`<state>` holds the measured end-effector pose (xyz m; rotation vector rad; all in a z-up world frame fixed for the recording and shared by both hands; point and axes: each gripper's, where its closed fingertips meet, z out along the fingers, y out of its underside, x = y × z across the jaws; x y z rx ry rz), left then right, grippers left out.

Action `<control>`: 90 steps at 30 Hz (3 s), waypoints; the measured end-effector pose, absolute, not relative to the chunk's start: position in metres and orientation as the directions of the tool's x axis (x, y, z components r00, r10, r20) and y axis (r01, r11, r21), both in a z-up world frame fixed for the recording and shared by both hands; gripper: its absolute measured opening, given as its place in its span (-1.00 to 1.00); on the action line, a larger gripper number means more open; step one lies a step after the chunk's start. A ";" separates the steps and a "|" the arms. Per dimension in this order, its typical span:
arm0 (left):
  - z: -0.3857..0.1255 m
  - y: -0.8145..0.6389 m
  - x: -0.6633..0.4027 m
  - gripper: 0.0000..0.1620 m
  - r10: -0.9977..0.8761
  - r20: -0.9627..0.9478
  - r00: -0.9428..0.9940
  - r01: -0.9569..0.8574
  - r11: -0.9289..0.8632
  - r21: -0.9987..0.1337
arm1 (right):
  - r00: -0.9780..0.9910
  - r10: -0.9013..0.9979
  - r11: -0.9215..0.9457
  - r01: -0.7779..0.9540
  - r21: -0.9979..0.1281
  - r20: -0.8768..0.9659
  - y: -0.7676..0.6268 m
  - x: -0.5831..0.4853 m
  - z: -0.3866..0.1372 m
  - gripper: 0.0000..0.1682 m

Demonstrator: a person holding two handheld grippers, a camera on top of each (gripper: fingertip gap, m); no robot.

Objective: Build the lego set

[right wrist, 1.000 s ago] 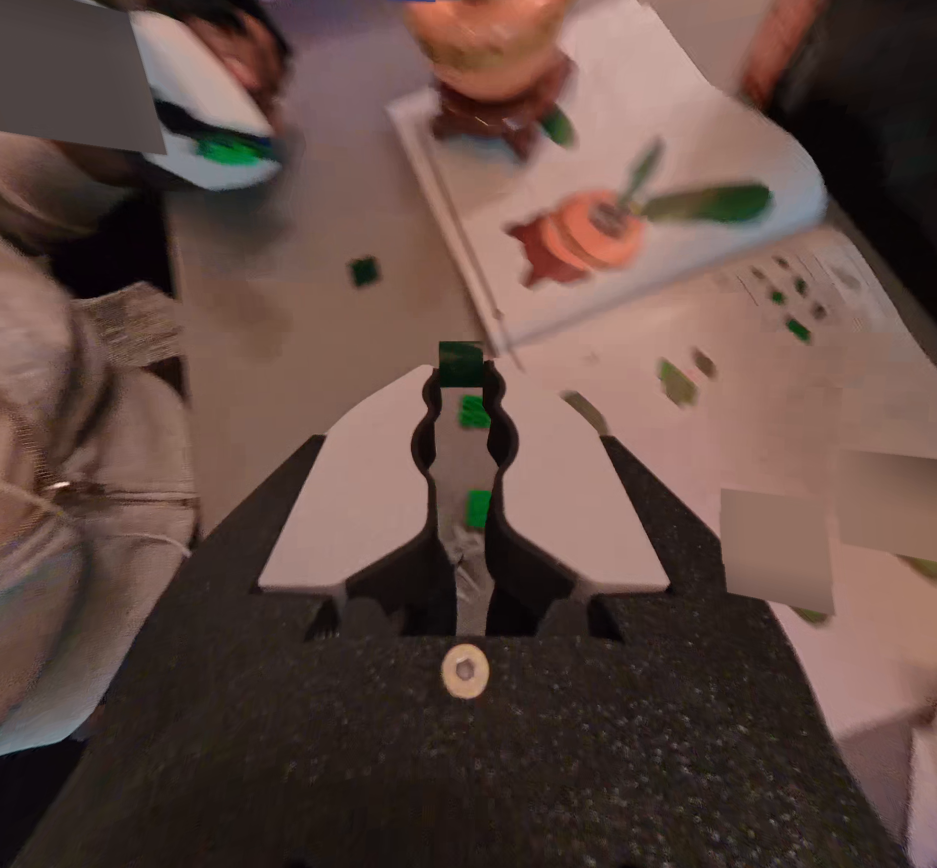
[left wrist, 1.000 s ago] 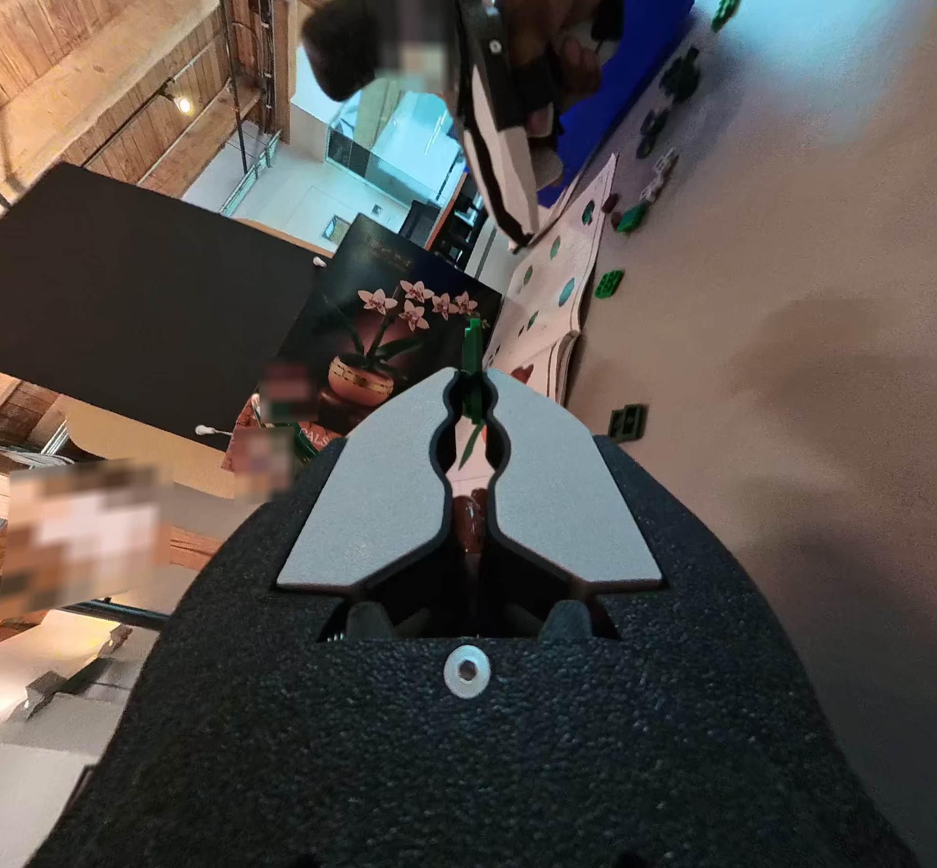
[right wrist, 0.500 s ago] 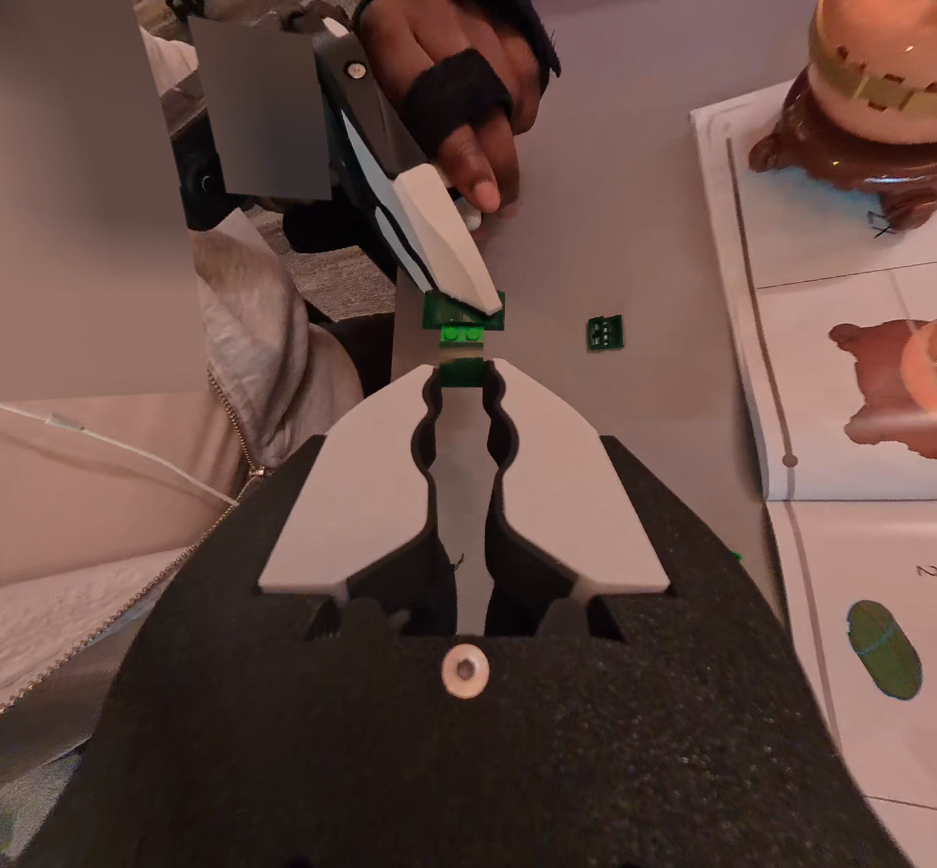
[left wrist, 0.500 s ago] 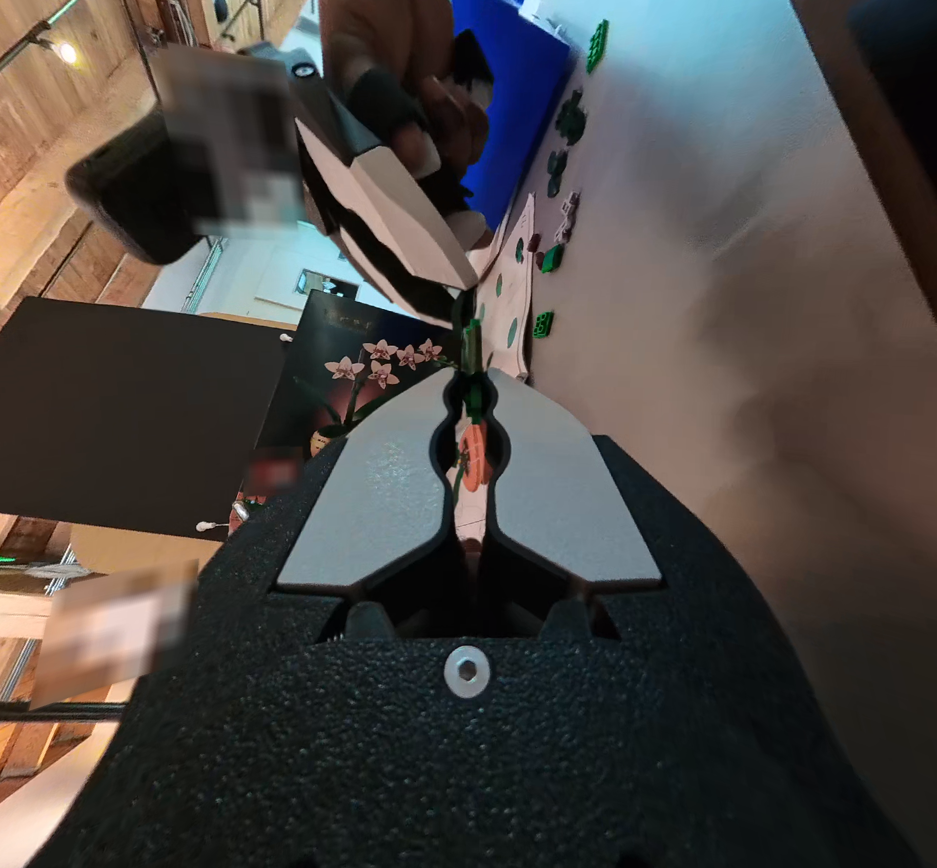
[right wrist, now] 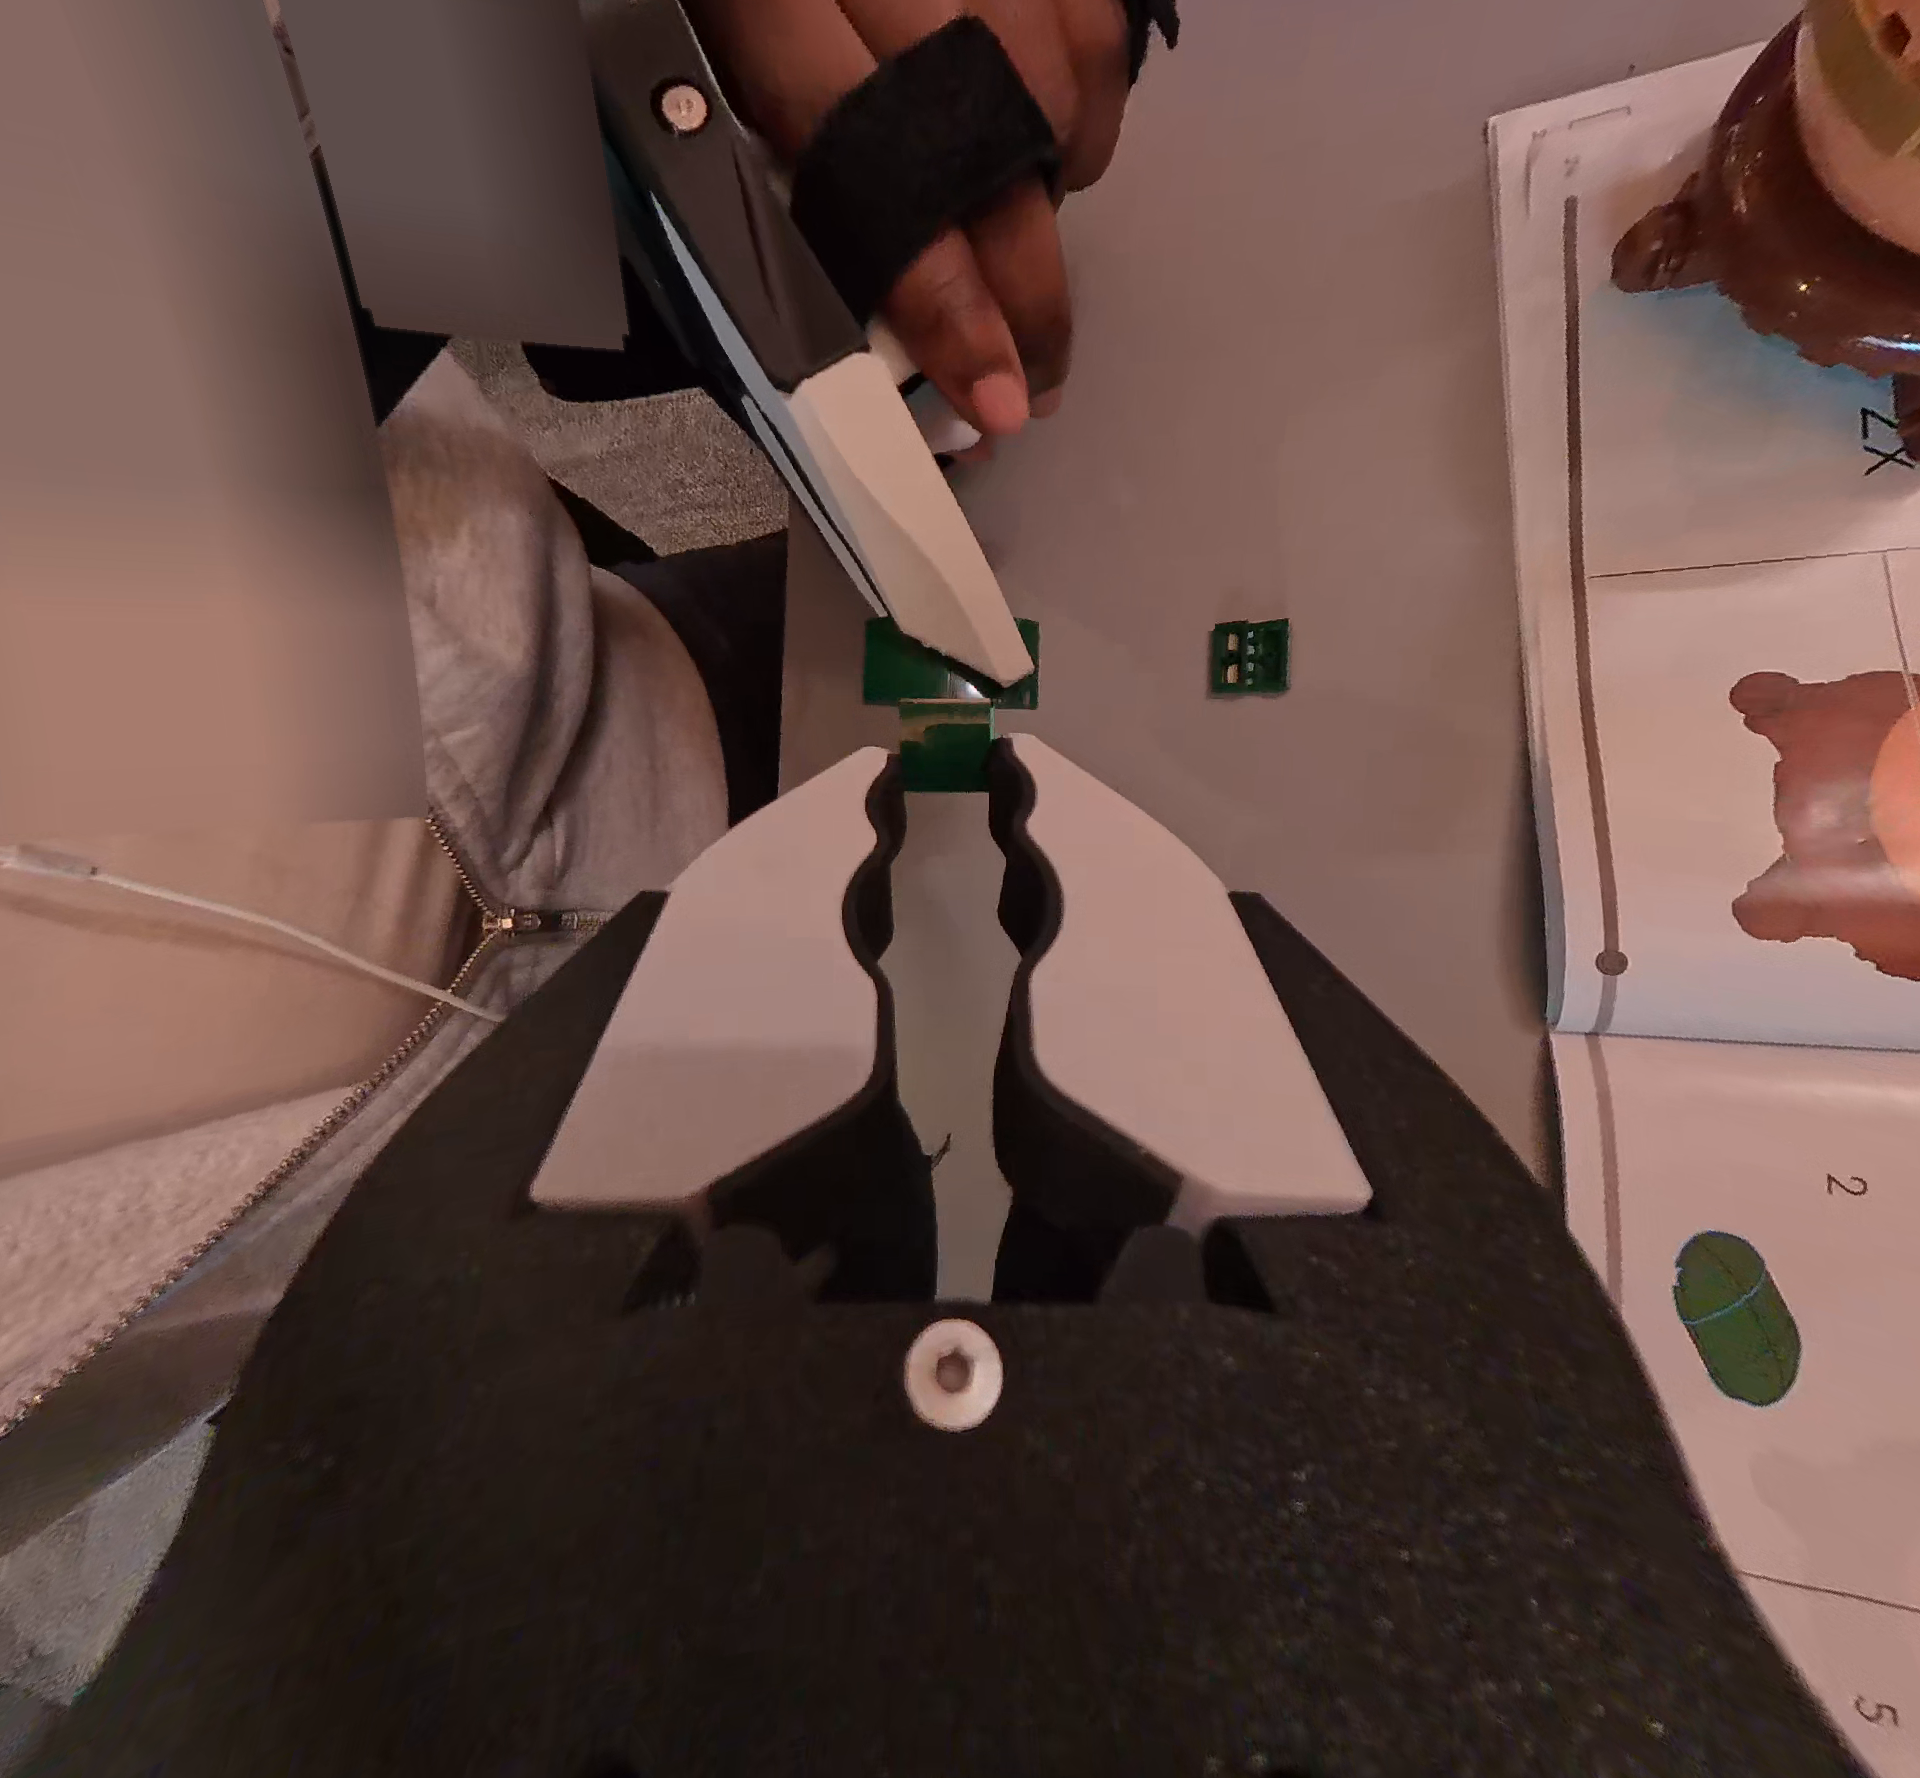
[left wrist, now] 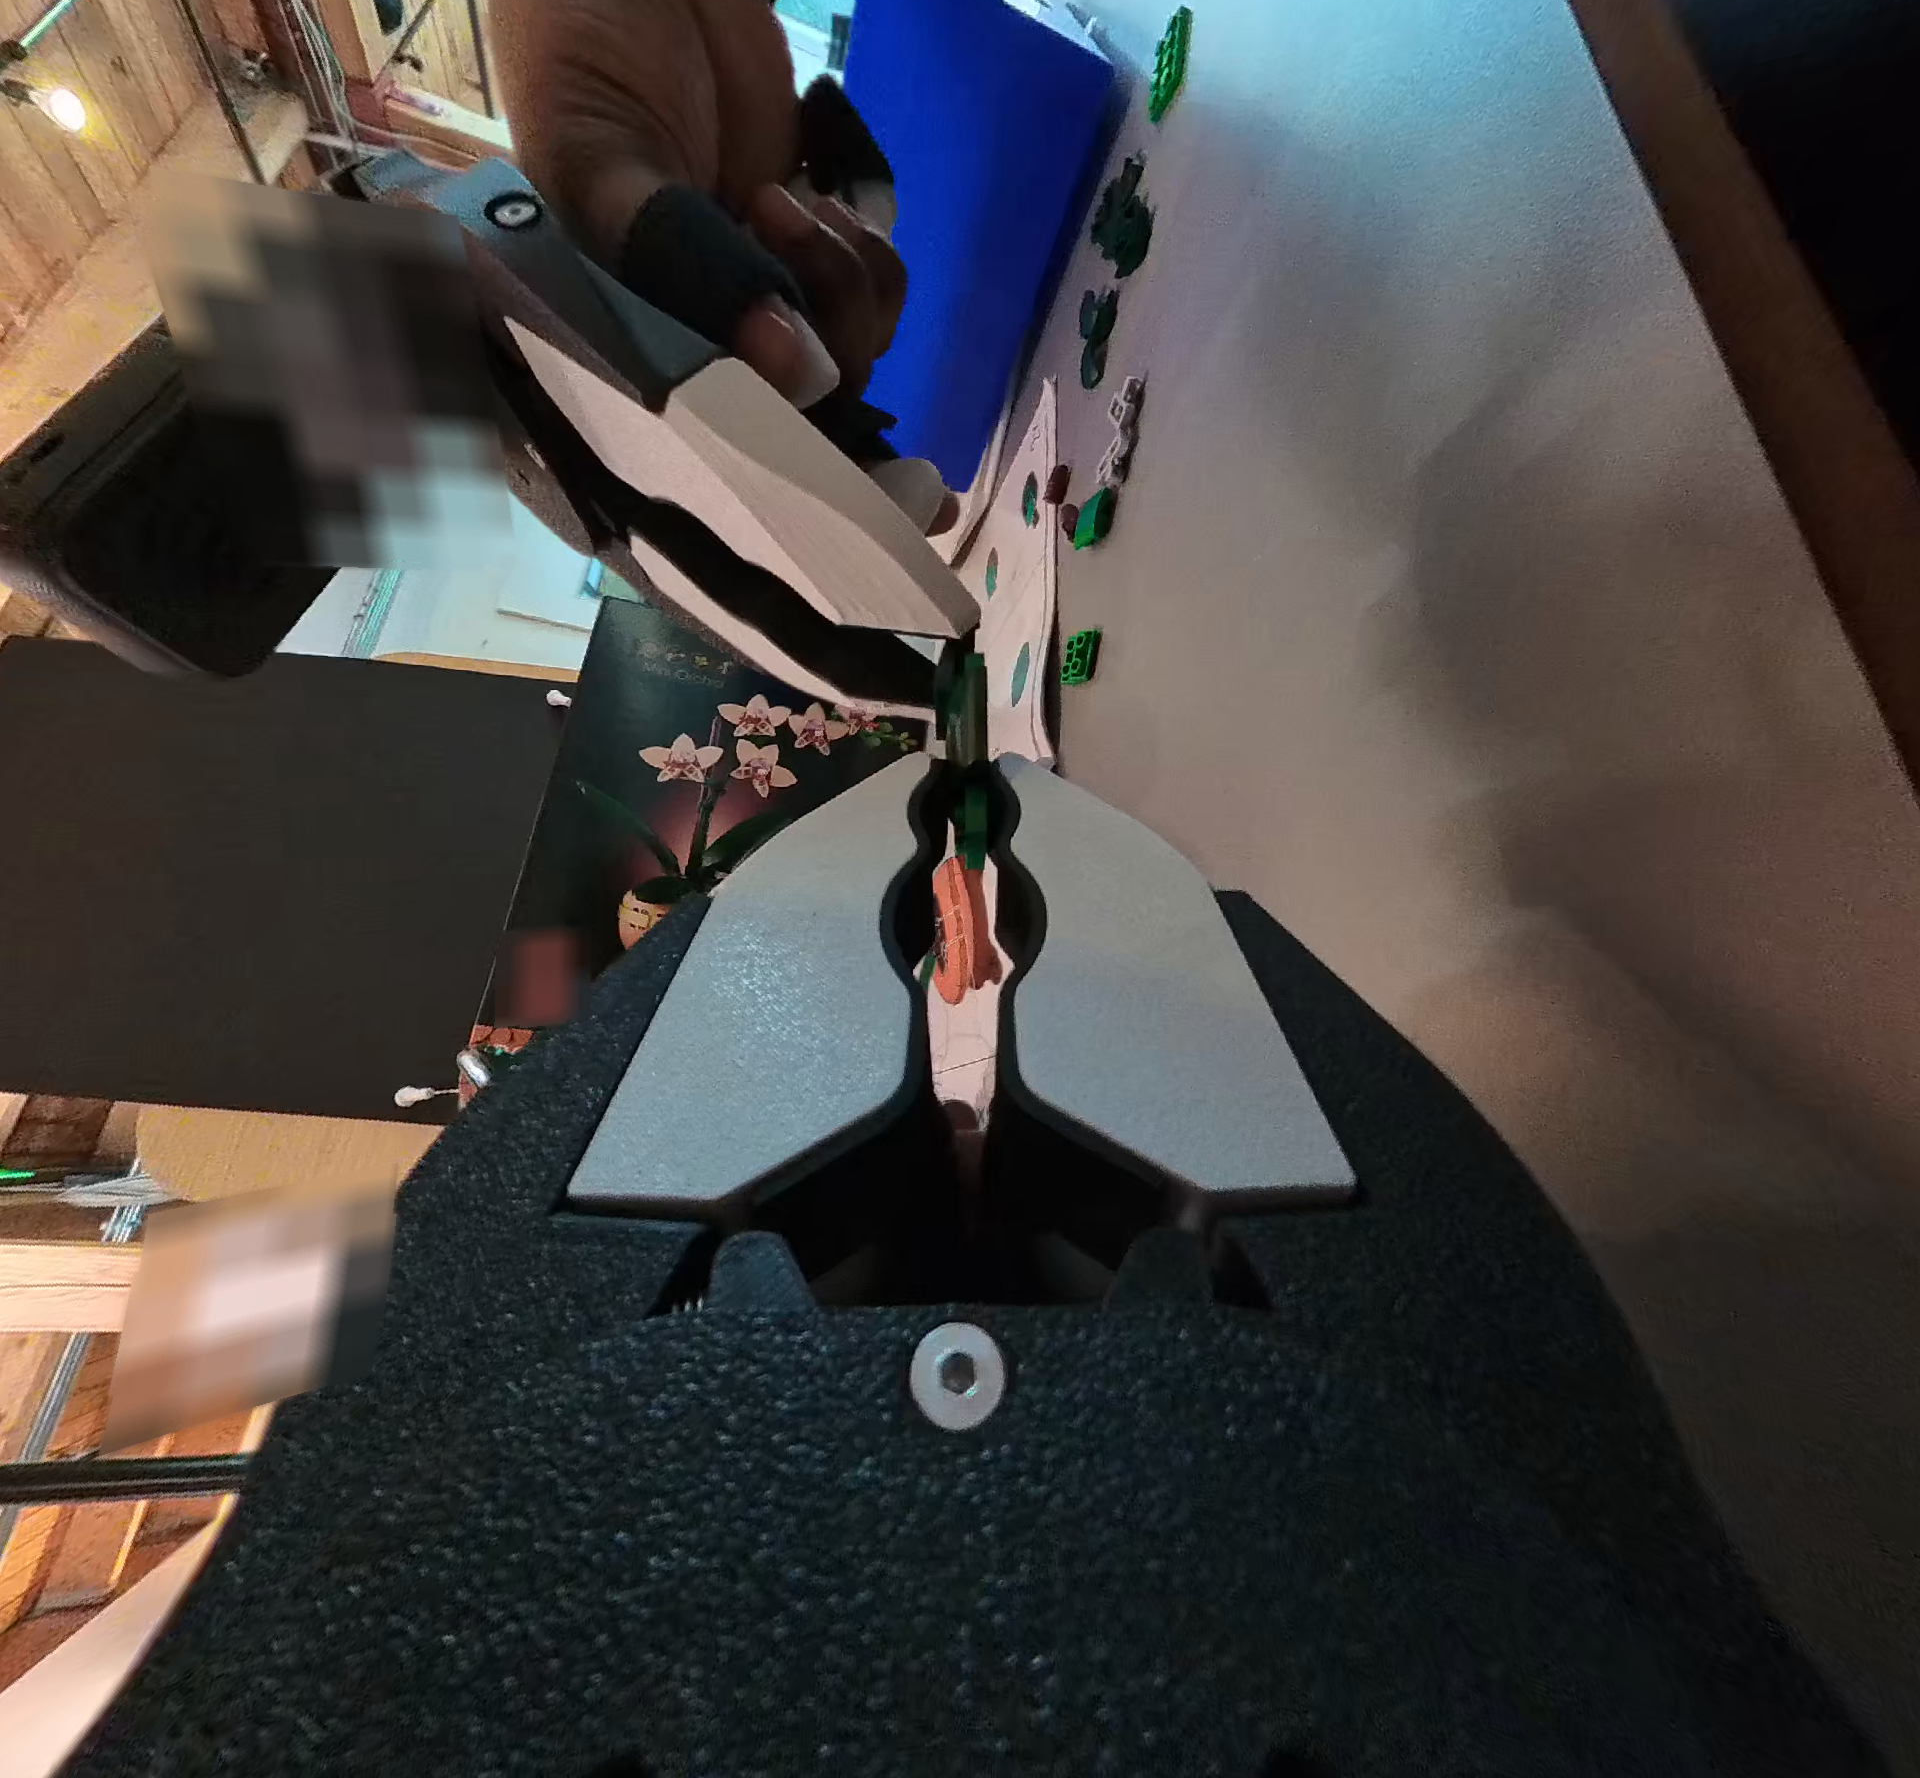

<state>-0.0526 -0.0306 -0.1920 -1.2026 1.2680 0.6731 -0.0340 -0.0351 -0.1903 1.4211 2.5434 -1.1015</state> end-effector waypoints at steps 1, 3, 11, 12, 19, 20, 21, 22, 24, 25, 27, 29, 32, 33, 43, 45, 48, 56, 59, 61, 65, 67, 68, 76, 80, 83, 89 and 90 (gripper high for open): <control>-0.193 -0.030 -0.052 -0.94 -0.223 -0.946 0.237 -0.907 0.297 -0.297 | -0.585 0.735 0.344 0.758 -0.555 -0.343 -0.035 -0.033 -0.191 -0.82; -0.194 -0.030 -0.052 -0.93 -0.225 -0.946 0.235 -0.909 0.294 -0.295 | -0.586 0.740 0.365 0.763 -0.533 -0.330 -0.034 -0.033 -0.193 -0.82; -0.187 -0.030 -0.055 -0.90 -0.176 -0.947 0.268 -0.904 0.294 -0.310 | -0.602 0.733 0.402 0.759 -0.512 -0.317 -0.036 -0.035 -0.190 -0.82; -0.185 -0.030 -0.055 -0.90 -0.173 -0.946 0.275 -0.901 0.297 -0.317 | -0.602 0.732 0.402 0.760 -0.511 -0.319 -0.035 -0.035 -0.189 -0.82; -0.185 -0.027 -0.056 -0.76 -0.179 -0.930 0.320 -0.891 0.276 -0.359 | -0.595 0.744 0.434 0.776 -0.458 -0.303 -0.034 -0.035 -0.194 -0.82; -0.185 -0.028 -0.056 -0.72 -0.191 -0.919 0.344 -0.881 0.272 -0.387 | -0.597 0.742 0.440 0.778 -0.449 -0.306 -0.034 -0.036 -0.194 -0.82; -0.185 -0.027 -0.055 -0.70 -0.206 -0.908 0.366 -0.871 0.268 -0.412 | -0.600 0.740 0.448 0.778 -0.441 -0.306 -0.035 -0.037 -0.194 -0.82; -0.185 -0.027 -0.055 -0.69 -0.215 -0.899 0.382 -0.864 0.263 -0.430 | -0.601 0.739 0.457 0.779 -0.430 -0.305 -0.035 -0.038 -0.195 -0.82; -0.186 -0.027 -0.055 -0.70 -0.229 -0.889 0.396 -0.855 0.261 -0.449 | -0.609 0.733 0.476 0.777 -0.412 -0.303 -0.036 -0.040 -0.194 -0.82; -0.186 -0.028 -0.055 -0.72 -0.231 -0.886 0.403 -0.851 0.261 -0.455 | -0.615 0.728 0.486 0.775 -0.404 -0.304 -0.036 -0.041 -0.194 -0.82; -0.187 -0.028 -0.054 -0.78 -0.243 -0.879 0.410 -0.844 0.265 -0.467 | -0.621 0.718 0.497 0.774 -0.392 -0.315 -0.037 -0.042 -0.192 -0.82; -0.185 -0.029 -0.055 -0.81 -0.240 -0.876 0.419 -0.837 0.272 -0.474 | -0.620 0.707 0.498 0.778 -0.384 -0.340 -0.038 -0.043 -0.191 -0.82; -0.184 -0.030 -0.054 -0.83 -0.243 -0.874 0.421 -0.829 0.287 -0.480 | -0.619 0.696 0.500 0.782 -0.373 -0.364 -0.039 -0.042 -0.190 -0.82; -0.184 -0.031 -0.054 -0.85 -0.243 -0.877 0.415 -0.829 0.295 -0.475 | -0.618 0.692 0.501 0.783 -0.369 -0.373 -0.040 -0.042 -0.189 -0.82; -0.190 -0.031 -0.053 -0.93 -0.214 -0.937 0.276 -0.898 0.290 -0.331 | -0.610 0.694 0.538 0.793 -0.286 -0.383 -0.039 -0.044 -0.192 -0.81; -0.187 -0.030 -0.057 -0.93 -0.195 -0.937 0.290 -0.898 0.283 -0.337 | -0.627 0.691 0.538 0.779 -0.323 -0.360 -0.038 -0.048 -0.187 -0.81; -0.181 -0.030 -0.063 -0.93 -0.203 -0.901 0.383 -0.862 0.273 -0.428 | -0.664 0.675 0.529 0.739 -0.418 -0.321 -0.041 -0.052 -0.178 -0.66; -0.161 -0.033 -0.068 -0.93 -0.374 -0.549 0.748 -0.495 0.237 -0.836 | -0.587 0.611 0.657 0.000 -0.754 0.531 -0.042 -0.067 -0.129 -0.69; -0.156 -0.037 -0.063 -0.93 -0.439 -0.447 0.779 -0.380 0.235 -0.895 | -0.533 0.599 0.692 -0.033 -0.721 0.598 -0.045 -0.063 -0.141 -0.72; -0.153 -0.039 -0.059 -0.93 -0.465 -0.415 0.782 -0.343 0.235 -0.909 | -0.553 0.600 0.681 -0.027 -0.732 0.578 -0.049 -0.062 -0.149 -0.74; -0.157 -0.040 -0.055 -0.93 -0.484 -0.436 0.759 -0.372 0.226 -0.900 | -0.567 0.588 0.670 -0.059 -0.740 0.577 -0.054 -0.063 -0.147 -0.86; -0.159 -0.040 -0.054 -0.93 -0.493 -0.435 0.754 -0.376 0.220 -0.900 | -0.588 0.570 0.676 -0.061 -0.734 0.574 -0.057 -0.063 -0.149 -0.91; -0.159 -0.040 -0.054 -0.93 -0.493 -0.439 0.751 -0.381 0.219 -0.898 | -0.591 0.567 0.678 -0.059 -0.732 0.573 -0.057 -0.063 -0.150 -0.92; -0.159 -0.041 -0.054 -0.93 -0.497 -0.447 0.744 -0.393 0.216 -0.894 | -0.627 0.606 0.610 -0.028 -0.792 0.489 -0.058 -0.061 -0.150 -0.95; -0.158 -0.041 -0.054 -0.93 -0.484 -0.460 0.745 -0.403 0.224 -0.888 | -0.624 0.608 0.608 -0.031 -0.793 0.491 -0.058 -0.061 -0.149 -0.95; -0.154 -0.044 -0.050 -0.94 -0.485 -0.470 0.737 -0.391 0.261 -0.883 | -0.646 0.593 0.583 -0.066 -0.810 0.480 -0.063 -0.056 -0.144 -0.94; -0.127 -0.058 -0.047 -0.93 -0.437 -0.501 0.747 -0.316 0.428 -0.846 | -0.553 0.648 0.507 -0.200 -0.838 0.524 -0.062 -0.045 -0.116 -0.78; -0.124 -0.062 -0.045 -0.93 -0.444 -0.499 0.744 -0.292 0.455 -0.841 | -0.547 0.648 0.514 -0.200 -0.834 0.530 -0.062 -0.043 -0.116 -0.77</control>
